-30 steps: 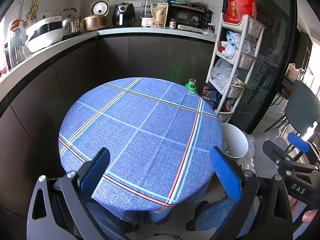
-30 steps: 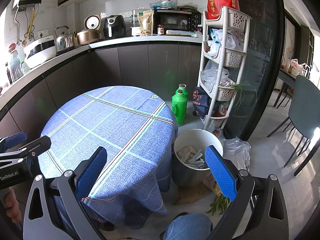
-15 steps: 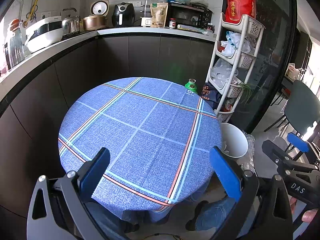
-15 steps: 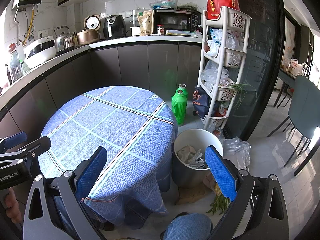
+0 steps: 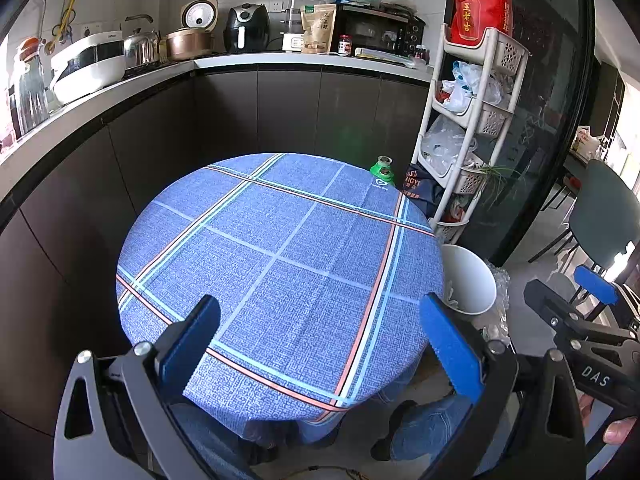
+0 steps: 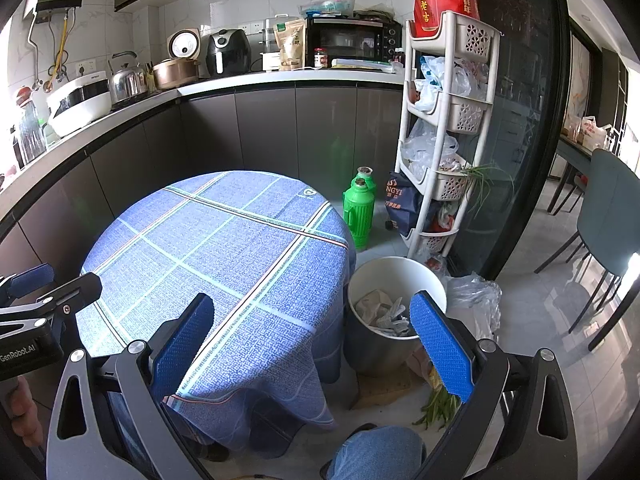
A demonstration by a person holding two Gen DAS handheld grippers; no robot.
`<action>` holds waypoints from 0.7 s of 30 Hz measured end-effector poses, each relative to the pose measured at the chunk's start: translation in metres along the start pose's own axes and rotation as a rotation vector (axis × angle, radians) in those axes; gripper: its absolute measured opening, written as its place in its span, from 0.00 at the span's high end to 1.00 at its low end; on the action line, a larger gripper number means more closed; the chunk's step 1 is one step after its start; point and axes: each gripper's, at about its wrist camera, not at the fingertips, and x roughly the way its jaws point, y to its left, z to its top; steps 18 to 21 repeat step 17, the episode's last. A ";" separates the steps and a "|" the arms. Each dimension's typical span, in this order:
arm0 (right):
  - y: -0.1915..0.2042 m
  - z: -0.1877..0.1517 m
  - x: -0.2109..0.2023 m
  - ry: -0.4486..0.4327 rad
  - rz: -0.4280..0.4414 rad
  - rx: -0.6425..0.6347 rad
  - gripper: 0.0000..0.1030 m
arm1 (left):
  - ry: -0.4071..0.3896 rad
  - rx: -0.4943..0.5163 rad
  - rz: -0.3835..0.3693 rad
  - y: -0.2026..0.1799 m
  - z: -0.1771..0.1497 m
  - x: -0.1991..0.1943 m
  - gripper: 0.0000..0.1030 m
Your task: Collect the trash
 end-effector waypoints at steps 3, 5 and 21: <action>0.001 0.000 0.000 0.001 -0.001 0.000 0.08 | 0.000 0.001 -0.001 -0.001 -0.001 0.000 0.04; 0.001 -0.001 0.001 0.001 -0.001 0.001 0.08 | -0.007 0.005 0.003 -0.001 -0.001 -0.001 0.04; 0.001 -0.003 0.002 0.002 0.000 0.001 0.08 | 0.002 0.008 -0.003 -0.003 -0.005 0.001 0.04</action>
